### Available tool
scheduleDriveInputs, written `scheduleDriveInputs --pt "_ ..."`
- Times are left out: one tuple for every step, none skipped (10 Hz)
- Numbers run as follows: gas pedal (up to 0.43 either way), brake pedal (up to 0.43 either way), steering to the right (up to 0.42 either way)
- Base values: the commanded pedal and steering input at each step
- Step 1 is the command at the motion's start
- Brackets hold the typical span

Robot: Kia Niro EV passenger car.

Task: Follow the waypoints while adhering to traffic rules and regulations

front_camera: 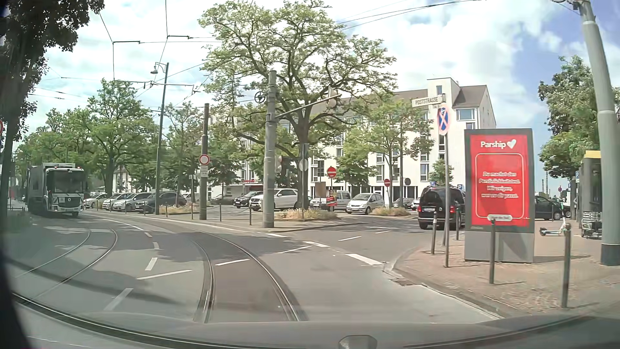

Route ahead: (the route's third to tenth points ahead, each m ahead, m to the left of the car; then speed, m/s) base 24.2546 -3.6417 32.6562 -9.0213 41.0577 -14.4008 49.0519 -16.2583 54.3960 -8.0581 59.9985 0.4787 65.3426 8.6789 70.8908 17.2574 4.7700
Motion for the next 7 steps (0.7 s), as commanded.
scheduleDriveInputs --pt "0.000 0.226 -0.176" --pt "0.000 0.238 -0.166" --pt "0.000 0.250 -0.151" --pt "0.000 0.256 -0.129" --pt "0.000 0.256 -0.098" --pt "0.000 0.262 -0.066" --pt "0.000 0.256 -0.038"
